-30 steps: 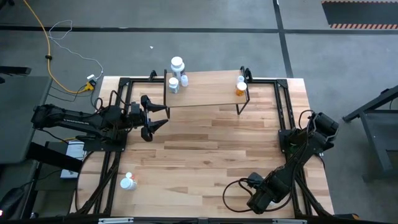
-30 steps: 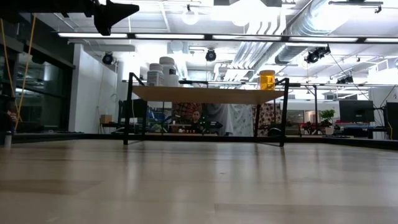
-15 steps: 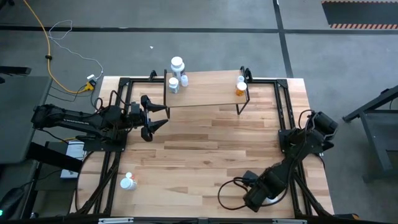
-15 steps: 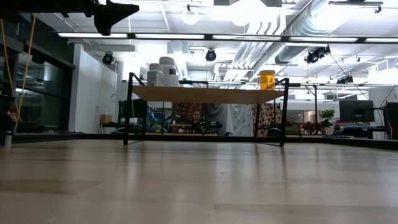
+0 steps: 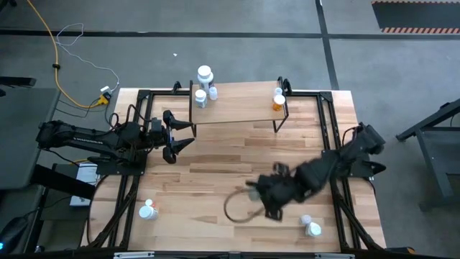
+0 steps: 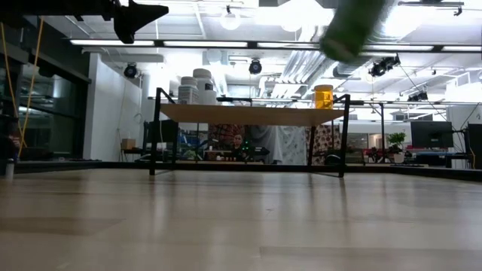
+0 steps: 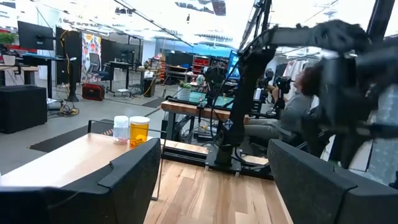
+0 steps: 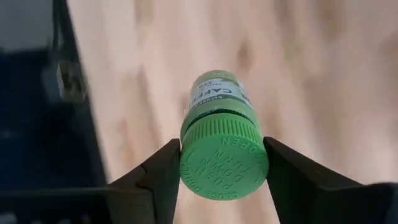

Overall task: Pick and place medicine bottles onto shelf by color
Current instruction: Put the green pill bottle on the shelf

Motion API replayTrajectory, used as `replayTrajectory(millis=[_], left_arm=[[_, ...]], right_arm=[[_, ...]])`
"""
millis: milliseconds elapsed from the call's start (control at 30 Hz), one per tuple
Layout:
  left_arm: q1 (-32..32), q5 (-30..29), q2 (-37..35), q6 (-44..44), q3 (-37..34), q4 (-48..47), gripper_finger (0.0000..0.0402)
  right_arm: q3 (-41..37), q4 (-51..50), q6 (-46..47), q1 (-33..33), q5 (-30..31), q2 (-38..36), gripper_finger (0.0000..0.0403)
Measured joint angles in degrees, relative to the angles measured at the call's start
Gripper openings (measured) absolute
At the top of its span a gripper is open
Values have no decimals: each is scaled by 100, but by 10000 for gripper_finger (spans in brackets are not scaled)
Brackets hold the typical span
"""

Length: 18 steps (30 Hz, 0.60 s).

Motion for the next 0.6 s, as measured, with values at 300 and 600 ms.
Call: replayTrajectory(millis=[300,600], left_arm=[[0,1,0,1,0,-1,287],[0,2,0,1,0,-2,287]], right_arm=[[1612,-759,-1806,-1498,1386,0,187],[2037,-1091,-2028,-3523,1405,-2,187]])
